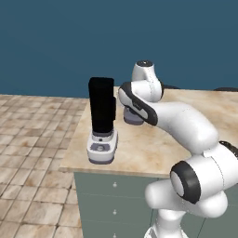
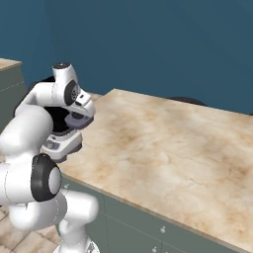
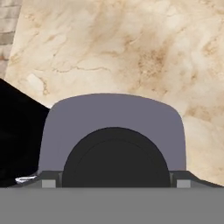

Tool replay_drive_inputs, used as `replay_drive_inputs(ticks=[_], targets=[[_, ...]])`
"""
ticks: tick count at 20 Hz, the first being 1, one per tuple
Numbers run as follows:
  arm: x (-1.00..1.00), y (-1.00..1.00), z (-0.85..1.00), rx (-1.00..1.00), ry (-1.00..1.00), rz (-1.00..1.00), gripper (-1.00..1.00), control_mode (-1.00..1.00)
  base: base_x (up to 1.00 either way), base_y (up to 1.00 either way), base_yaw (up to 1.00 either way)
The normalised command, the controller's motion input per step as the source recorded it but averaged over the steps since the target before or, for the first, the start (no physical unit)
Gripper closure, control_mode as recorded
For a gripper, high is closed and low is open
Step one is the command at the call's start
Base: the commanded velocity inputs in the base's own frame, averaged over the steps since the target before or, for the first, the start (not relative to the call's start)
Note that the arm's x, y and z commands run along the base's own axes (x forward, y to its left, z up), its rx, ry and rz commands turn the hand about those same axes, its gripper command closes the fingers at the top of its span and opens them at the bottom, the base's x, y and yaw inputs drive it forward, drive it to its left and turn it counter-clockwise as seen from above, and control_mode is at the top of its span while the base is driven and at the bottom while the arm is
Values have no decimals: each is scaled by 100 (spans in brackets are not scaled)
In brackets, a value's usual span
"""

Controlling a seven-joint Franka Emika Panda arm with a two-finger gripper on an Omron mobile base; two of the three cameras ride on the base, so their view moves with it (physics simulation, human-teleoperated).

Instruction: Grab the lemon and lime from the fridge, place them in the blender, close the lid, and turn on the blender to create a marinade.

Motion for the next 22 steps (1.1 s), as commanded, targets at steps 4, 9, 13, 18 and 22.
replay_drive_inputs(ticks=[4,9,13,18,22], targets=[[10,27,58,0,-12,0,100,-100,0,0,0],[0,15,35,0,-25,0,100,-100,0,0,0],[0,12,30,0,-30,0,100,-100,0,0,0],[0,0,72,0,-19,0,100,-100,0,0,0],[0,14,96,0,-1,0,100,-100,0,0,0]])
